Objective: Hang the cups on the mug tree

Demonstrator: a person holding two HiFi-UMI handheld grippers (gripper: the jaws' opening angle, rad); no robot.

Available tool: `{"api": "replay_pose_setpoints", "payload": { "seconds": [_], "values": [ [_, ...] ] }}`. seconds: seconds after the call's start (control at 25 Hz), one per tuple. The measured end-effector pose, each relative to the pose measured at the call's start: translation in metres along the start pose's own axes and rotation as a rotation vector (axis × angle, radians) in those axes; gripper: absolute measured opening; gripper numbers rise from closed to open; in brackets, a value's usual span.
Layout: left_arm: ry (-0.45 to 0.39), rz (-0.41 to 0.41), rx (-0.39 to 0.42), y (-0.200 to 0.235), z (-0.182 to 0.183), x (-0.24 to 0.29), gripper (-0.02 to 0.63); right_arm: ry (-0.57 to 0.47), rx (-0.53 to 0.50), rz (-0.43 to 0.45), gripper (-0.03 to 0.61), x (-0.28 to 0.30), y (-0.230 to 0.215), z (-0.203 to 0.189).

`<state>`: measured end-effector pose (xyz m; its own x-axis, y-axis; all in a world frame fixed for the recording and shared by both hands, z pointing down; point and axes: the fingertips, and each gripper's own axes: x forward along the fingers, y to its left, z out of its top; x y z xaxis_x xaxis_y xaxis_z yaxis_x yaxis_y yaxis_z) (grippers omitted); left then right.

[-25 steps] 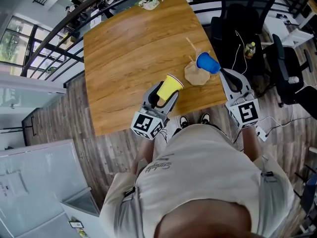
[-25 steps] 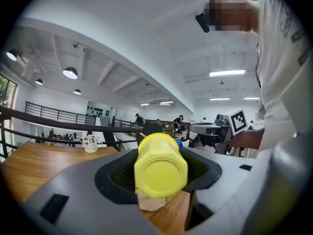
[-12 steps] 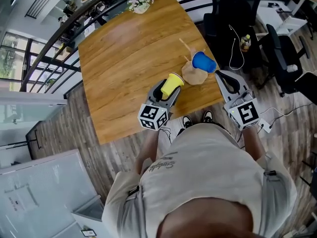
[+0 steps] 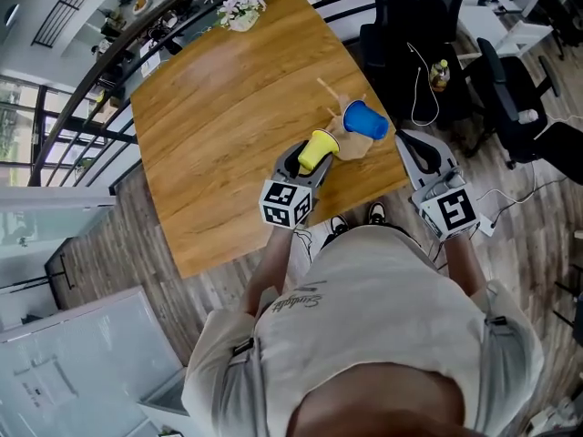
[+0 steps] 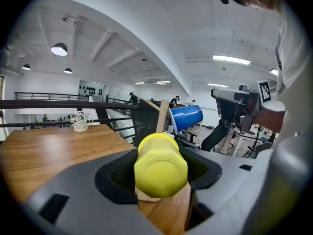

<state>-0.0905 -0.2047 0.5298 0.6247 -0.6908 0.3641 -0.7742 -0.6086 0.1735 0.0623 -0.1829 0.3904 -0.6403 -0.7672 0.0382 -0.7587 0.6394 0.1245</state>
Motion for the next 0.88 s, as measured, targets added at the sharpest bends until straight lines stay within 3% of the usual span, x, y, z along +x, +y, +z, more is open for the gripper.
{"api": "replay_pose_setpoints", "payload": {
  "seconds": [0.32,0.88],
  "values": [
    [0.073,0.007,0.058,0.006,-0.009,0.025,0.265,0.016,0.004,-0.023,-0.006,0.011,-0.020,-0.005],
    [0.114,-0.003,0.058,0.010,-0.013,0.057,0.265,0.033,-0.011,0.002,-0.006,0.038,-0.043,-0.009]
  ]
}}
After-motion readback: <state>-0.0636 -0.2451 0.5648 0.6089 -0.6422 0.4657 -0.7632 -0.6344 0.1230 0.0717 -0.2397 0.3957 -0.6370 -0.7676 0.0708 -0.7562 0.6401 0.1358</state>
